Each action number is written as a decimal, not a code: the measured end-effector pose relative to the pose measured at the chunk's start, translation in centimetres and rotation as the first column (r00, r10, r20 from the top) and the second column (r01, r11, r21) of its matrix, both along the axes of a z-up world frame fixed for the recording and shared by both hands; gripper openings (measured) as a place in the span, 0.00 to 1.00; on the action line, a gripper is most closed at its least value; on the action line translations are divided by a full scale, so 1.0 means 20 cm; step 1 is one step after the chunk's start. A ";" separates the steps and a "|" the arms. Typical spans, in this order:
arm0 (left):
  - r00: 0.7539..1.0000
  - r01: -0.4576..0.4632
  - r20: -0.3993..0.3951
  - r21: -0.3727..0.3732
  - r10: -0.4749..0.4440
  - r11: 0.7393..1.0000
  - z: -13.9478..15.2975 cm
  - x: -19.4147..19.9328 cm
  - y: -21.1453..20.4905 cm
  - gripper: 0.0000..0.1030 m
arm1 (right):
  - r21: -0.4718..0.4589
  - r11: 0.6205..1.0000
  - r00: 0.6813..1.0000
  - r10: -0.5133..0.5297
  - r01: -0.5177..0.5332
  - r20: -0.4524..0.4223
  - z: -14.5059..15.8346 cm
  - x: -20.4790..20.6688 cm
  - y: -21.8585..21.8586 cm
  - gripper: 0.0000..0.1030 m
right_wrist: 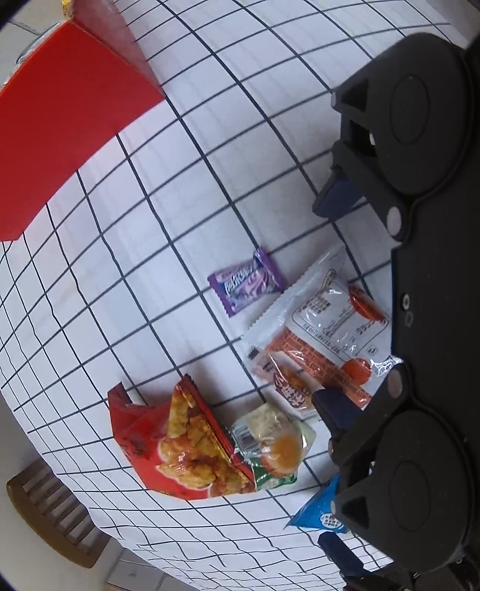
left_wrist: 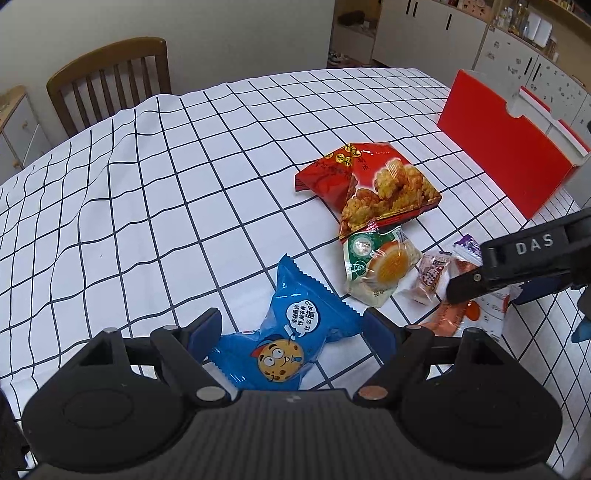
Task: Organize snacks
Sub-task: 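Grasp the blue cookie packet with the left tool while the right tool grasps the white-orange sausage packet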
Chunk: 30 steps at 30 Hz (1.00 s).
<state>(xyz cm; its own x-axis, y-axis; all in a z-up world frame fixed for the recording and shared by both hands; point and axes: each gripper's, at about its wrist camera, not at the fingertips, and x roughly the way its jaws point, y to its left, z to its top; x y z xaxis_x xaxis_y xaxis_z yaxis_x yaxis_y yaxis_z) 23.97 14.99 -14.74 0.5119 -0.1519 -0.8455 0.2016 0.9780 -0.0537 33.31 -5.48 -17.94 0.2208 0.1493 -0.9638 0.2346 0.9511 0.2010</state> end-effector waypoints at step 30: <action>0.992 0.128 -0.007 0.118 -0.128 0.985 -0.09 -0.04 -0.11 0.80 | -0.070 0.998 0.999 0.005 -0.007 -0.034 -0.02 -0.04 -0.07 0.92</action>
